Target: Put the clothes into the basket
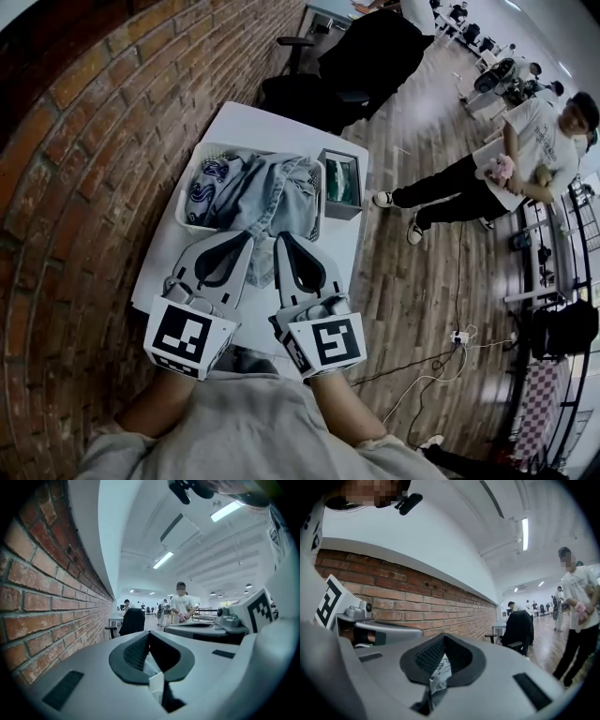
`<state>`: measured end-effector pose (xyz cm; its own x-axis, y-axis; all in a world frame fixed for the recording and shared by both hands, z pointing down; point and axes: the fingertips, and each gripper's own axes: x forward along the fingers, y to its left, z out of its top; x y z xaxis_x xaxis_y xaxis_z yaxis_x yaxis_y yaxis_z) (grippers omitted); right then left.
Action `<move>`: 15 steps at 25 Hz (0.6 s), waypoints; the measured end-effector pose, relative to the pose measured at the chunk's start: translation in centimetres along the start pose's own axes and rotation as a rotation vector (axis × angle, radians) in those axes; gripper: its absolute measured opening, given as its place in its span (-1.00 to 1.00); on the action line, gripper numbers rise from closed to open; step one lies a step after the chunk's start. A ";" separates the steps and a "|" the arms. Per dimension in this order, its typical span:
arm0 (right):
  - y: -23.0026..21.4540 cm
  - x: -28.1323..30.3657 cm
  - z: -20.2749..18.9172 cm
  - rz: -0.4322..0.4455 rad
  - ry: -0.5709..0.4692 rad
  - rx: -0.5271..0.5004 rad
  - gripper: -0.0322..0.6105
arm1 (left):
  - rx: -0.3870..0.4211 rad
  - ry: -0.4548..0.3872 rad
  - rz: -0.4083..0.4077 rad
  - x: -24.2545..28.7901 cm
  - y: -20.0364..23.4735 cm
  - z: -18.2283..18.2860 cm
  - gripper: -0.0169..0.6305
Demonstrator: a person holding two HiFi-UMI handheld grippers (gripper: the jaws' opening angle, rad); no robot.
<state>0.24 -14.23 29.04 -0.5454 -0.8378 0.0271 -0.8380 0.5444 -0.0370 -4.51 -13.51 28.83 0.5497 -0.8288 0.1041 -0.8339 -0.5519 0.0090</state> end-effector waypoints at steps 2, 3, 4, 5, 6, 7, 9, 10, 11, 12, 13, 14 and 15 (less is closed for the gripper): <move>1.1 -0.8 0.2 0.016 -0.019 -0.006 -0.88 | 0.002 -0.010 0.009 -1.0 -0.7 0.3 -0.92; 1.6 -1.2 0.2 0.020 -0.020 -0.011 -0.88 | 0.003 -0.013 0.015 -1.5 -0.9 0.3 -0.92; 2.1 -1.5 0.3 0.024 -0.020 -0.018 -0.88 | -0.001 -0.013 0.020 -2.1 -1.2 0.2 -0.92; 2.6 -1.9 0.3 0.027 -0.021 -0.023 -0.88 | -0.009 -0.011 0.024 -2.5 -1.4 0.0 -0.92; 3.0 -2.2 0.2 0.029 -0.021 -0.024 -0.88 | -0.019 -0.008 0.025 -2.9 -1.6 -0.3 -0.92; 3.4 -2.5 0.1 0.031 -0.019 -0.021 -0.88 | -0.029 -0.003 0.024 -3.3 -1.8 -0.6 -0.92; 4.2 -3.0 -0.1 0.033 -0.013 -0.017 -0.88 | -0.042 0.007 0.014 -3.8 -2.2 -1.0 -0.92; 4.5 -3.2 -0.2 0.033 -0.011 -0.019 -0.88 | -0.044 0.010 0.007 -4.0 -2.4 -1.1 -0.92; 4.8 -3.3 -0.2 0.033 -0.010 -0.020 -0.88 | -0.045 0.010 0.002 -4.2 -2.6 -1.2 -0.92; 5.1 -3.4 -0.2 0.033 -0.010 -0.019 -0.88 | -0.043 0.010 -0.003 -4.3 -2.8 -1.1 -0.92; 5.3 -3.5 -0.2 0.031 -0.013 -0.017 -0.88 | -0.040 0.009 -0.007 -4.4 -2.9 -1.1 -0.92; 5.4 -3.7 -0.3 0.026 -0.016 -0.016 -0.88 | -0.036 0.007 -0.010 -4.5 -3.0 -1.1 -0.92; 5.5 -3.8 -0.3 0.020 -0.018 -0.016 -0.88 | -0.032 0.005 -0.013 -4.7 -3.0 -1.1 -0.92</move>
<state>-2.29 -8.04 29.07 -0.5619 -0.8272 0.0083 -0.8271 0.5616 -0.0215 -4.64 -7.84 29.42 0.5602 -0.8212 0.1087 -0.8280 -0.5592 0.0419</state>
